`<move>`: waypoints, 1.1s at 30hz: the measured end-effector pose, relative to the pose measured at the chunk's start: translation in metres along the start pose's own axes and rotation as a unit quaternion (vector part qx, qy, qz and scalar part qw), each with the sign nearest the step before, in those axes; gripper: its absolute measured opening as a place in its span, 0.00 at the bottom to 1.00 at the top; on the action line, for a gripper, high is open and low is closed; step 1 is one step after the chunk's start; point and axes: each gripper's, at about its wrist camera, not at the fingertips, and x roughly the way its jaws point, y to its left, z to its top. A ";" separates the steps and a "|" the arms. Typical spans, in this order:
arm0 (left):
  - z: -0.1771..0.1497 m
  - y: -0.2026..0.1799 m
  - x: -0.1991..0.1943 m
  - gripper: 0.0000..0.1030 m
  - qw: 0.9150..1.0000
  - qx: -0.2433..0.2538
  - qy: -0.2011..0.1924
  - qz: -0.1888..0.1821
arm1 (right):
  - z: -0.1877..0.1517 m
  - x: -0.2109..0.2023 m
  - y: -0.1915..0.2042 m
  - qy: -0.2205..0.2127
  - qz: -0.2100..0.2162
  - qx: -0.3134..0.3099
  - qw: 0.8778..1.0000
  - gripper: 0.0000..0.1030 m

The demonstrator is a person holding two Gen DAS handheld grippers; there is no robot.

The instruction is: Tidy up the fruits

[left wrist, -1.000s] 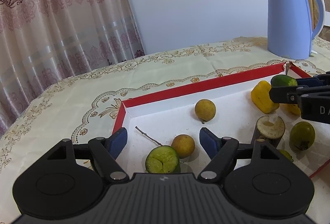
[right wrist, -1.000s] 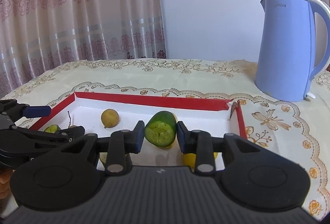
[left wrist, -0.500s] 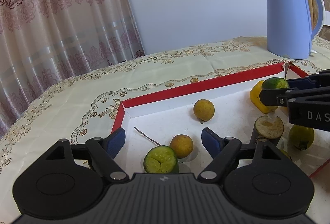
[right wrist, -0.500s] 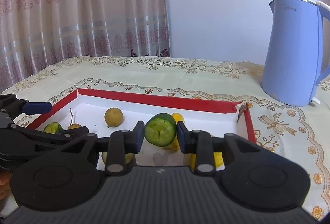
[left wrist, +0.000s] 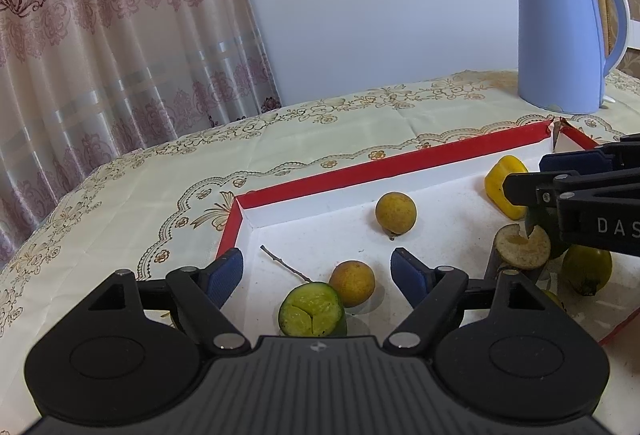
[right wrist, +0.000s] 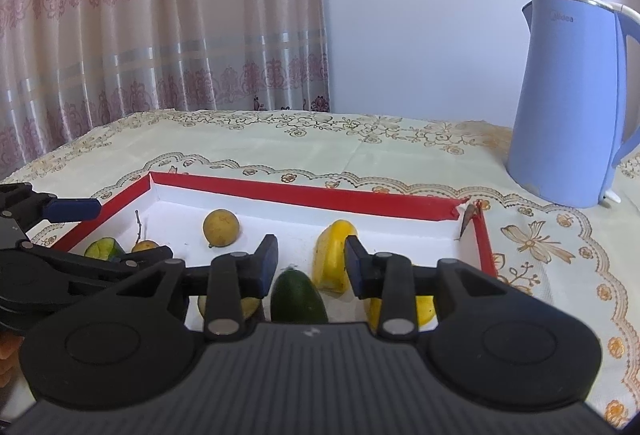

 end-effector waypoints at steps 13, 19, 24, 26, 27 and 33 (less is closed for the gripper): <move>0.002 0.002 -0.001 0.82 1.000 -0.006 0.001 0.000 | 0.000 -0.005 -0.001 -0.007 0.005 0.003 1.000 0.40; 0.002 0.003 0.000 0.82 1.000 -0.008 0.003 -0.001 | 0.000 -0.010 0.002 -0.012 0.005 0.001 1.000 0.47; 0.003 0.004 0.001 0.82 1.000 -0.014 0.006 -0.004 | 0.000 -0.013 0.002 -0.014 0.002 0.001 1.000 0.58; 0.003 0.005 0.001 0.83 1.000 -0.015 0.006 -0.005 | 0.000 -0.014 0.003 -0.017 0.001 0.000 1.000 0.65; 0.003 0.005 0.001 0.83 1.000 -0.016 0.007 -0.005 | 0.000 -0.015 0.003 -0.019 0.001 -0.001 1.000 0.69; 0.004 0.009 0.001 0.83 1.000 -0.027 0.010 -0.009 | -0.001 -0.020 0.004 -0.025 0.003 0.000 1.000 0.79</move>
